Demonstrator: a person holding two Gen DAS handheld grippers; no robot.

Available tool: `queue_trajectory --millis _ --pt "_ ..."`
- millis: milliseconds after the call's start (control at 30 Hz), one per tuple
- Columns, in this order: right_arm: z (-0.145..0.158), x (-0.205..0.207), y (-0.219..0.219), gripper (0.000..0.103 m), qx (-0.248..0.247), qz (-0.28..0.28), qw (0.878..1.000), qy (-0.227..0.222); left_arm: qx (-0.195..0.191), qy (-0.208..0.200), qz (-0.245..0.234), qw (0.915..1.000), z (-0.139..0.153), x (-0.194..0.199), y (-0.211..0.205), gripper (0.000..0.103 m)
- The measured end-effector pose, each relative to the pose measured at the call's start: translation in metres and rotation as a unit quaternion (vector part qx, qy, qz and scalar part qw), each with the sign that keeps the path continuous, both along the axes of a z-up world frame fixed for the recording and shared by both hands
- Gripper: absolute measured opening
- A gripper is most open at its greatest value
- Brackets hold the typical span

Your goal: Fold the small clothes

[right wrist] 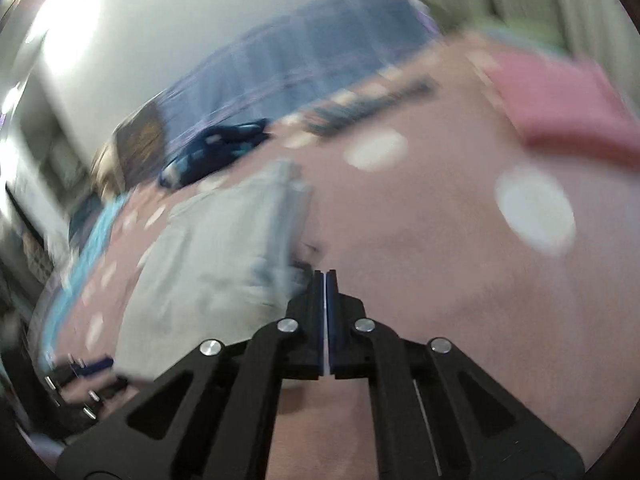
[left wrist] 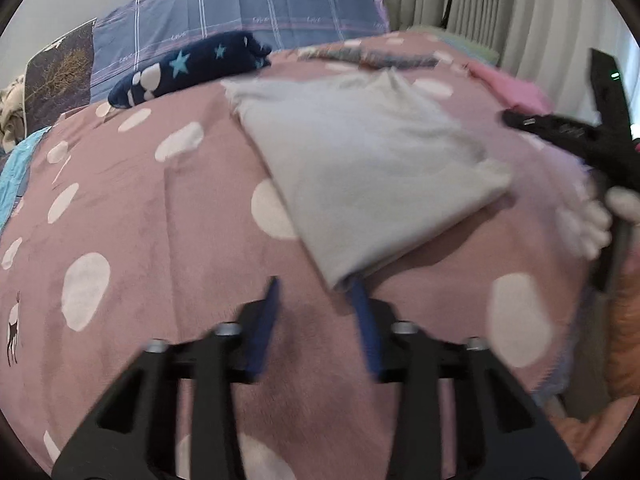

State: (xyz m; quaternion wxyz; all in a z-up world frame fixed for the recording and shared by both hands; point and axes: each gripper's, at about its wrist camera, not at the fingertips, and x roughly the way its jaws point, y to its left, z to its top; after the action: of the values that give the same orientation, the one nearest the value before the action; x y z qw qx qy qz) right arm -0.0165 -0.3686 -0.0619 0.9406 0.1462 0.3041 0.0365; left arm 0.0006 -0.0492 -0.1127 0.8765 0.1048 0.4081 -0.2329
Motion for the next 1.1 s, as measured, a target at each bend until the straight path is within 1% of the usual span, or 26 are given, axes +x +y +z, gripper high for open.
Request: queue_trajectory --millis 33,67,133,200,233,267,300,333,367,400,433,467,500,533,567,667,700,733,767,833,900,967,1000,1033,1067,1100 --pt "0.004 0.006 0.011 0.003 -0.003 0.029 1.000 -0.004 -0.005 -0.012 0.005 0.9999 0.009 -0.001 0.001 0.003" --pt "0.007 0.012 0.022 0.003 -0.004 0.052 0.999 -0.004 -0.013 -0.027 0.011 0.9995 0.019 -0.001 0.002 0.003" --pt "0.006 0.027 0.044 0.003 -0.023 0.086 0.996 0.000 -0.033 -0.038 0.013 0.9986 0.026 0.005 0.000 0.003" --pt "-0.001 0.039 0.059 0.003 -0.051 0.097 0.994 0.011 -0.040 -0.038 0.007 0.9985 0.022 0.014 -0.008 0.003" --pt "-0.004 0.044 0.063 0.003 -0.058 0.095 0.994 0.020 -0.036 -0.023 -0.002 0.9991 0.011 0.022 -0.017 0.003" --pt "-0.013 0.053 0.063 0.003 -0.073 0.079 0.993 0.039 -0.026 -0.008 -0.006 0.9996 -0.001 0.028 -0.023 0.003" --pt "-0.020 0.057 0.060 0.004 -0.087 0.062 0.993 0.052 -0.005 0.007 -0.006 0.9999 -0.018 0.034 -0.029 0.004" --pt "-0.032 0.061 0.054 0.001 -0.111 0.035 0.991 0.069 -0.004 0.003 -0.009 0.9999 -0.028 0.035 -0.031 0.004" --pt "-0.040 0.061 0.045 0.000 -0.106 0.027 0.991 0.076 -0.011 -0.013 -0.012 0.9998 -0.030 0.032 -0.030 0.004" --pt "-0.044 0.060 0.032 0.000 -0.061 0.033 0.995 0.077 -0.009 -0.014 -0.014 0.9998 -0.029 0.031 -0.029 0.004" --pt "-0.042 0.058 0.025 0.000 -0.036 0.034 0.996 0.078 -0.012 -0.012 -0.016 0.9997 -0.027 0.032 -0.029 0.004" --pt "-0.039 0.059 0.024 0.000 -0.032 0.033 0.996 0.079 -0.016 -0.006 -0.018 0.9997 -0.027 0.033 -0.028 0.004" --pt "-0.035 0.058 0.024 0.000 -0.040 0.030 0.996 0.077 -0.020 -0.002 -0.019 0.9996 -0.027 0.035 -0.026 0.004" --pt "-0.031 0.059 0.023 0.003 -0.041 0.032 0.996 0.075 -0.027 0.005 -0.021 0.9994 -0.026 0.038 -0.025 0.004" --pt "-0.027 0.062 0.021 0.006 -0.032 0.036 0.996 0.072 -0.031 0.008 -0.021 0.9993 -0.025 0.039 -0.024 0.005" --pt "-0.017 0.079 0.011 0.019 -0.014 0.038 0.997 0.072 -0.052 0.019 -0.019 0.9983 -0.019 0.044 -0.020 0.006" --pt "-0.014 0.087 0.008 0.026 -0.014 0.038 0.996 0.074 -0.060 0.021 -0.016 0.9979 -0.016 0.045 -0.018 0.007" --pt "-0.012 0.096 0.005 0.031 -0.014 0.038 0.996 0.078 -0.071 0.022 -0.014 0.9971 -0.012 0.049 -0.015 0.011" --pt "-0.011 0.108 0.000 0.033 -0.009 0.036 0.996 0.084 -0.079 0.019 -0.012 0.9966 -0.007 0.055 -0.012 0.014" --pt "-0.011 0.128 -0.008 0.035 0.005 0.035 0.995 0.094 -0.082 0.003 0.000 0.9966 0.002 0.065 -0.008 0.030" --pt "-0.013 0.146 -0.013 0.038 0.020 0.045 0.994 0.100 -0.079 -0.012 0.020 0.9966 0.007 0.081 -0.003 0.033" --pt "-0.016 0.163 -0.012 0.041 0.033 0.059 0.992 0.105 -0.086 -0.011 0.040 0.9955 0.008 0.099 0.000 0.033" --pt "-0.018 0.172 -0.010 0.033 0.038 0.068 0.991 0.104 -0.089 -0.008 0.050 0.9948 0.006 0.109 0.001 0.033" --pt "-0.017 0.174 -0.011 0.003 0.040 0.070 0.992 0.098 -0.088 -0.007 0.054 0.9946 0.003 0.114 0.002 0.033" --pt "-0.018 0.173 -0.017 0.004 0.047 0.058 0.994 0.080 -0.082 -0.008 0.057 0.9950 -0.001 0.116 0.001 0.033" --pt "-0.020 0.170 -0.025 0.004 0.055 0.042 0.995 0.070 -0.058 -0.013 0.063 0.9963 -0.009 0.118 -0.003 0.033"
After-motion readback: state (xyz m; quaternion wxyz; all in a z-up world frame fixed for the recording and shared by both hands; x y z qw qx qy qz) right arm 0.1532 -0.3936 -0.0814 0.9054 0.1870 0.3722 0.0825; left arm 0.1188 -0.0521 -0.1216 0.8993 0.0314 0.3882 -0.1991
